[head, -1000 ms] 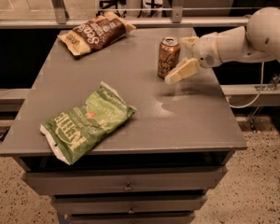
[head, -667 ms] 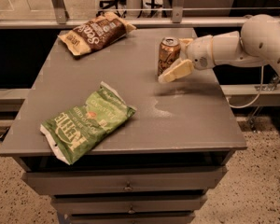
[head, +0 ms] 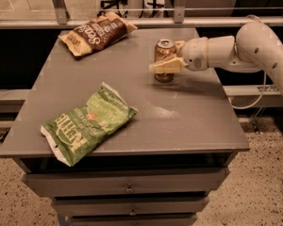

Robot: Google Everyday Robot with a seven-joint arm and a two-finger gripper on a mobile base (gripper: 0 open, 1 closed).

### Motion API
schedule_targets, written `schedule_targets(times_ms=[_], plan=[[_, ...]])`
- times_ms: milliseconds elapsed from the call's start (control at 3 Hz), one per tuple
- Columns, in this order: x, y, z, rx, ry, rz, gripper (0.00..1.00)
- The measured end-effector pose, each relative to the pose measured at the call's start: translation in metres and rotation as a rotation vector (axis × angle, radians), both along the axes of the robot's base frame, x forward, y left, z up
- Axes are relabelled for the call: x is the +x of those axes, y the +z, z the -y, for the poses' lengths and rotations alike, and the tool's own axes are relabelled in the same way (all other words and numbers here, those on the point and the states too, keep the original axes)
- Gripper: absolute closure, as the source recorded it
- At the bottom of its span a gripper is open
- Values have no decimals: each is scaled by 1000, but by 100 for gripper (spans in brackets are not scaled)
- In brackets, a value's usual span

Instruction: Pick orange can

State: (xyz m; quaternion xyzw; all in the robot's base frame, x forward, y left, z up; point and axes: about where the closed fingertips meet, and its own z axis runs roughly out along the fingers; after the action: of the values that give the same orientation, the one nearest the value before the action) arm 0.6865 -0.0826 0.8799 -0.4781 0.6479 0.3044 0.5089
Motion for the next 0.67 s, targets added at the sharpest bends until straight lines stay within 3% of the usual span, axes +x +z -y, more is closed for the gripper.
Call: schedule_targets(times_ms=[333,667], plan=[[4,13,8,26,-10,16,72],[3,63,18,63,0,85,100]])
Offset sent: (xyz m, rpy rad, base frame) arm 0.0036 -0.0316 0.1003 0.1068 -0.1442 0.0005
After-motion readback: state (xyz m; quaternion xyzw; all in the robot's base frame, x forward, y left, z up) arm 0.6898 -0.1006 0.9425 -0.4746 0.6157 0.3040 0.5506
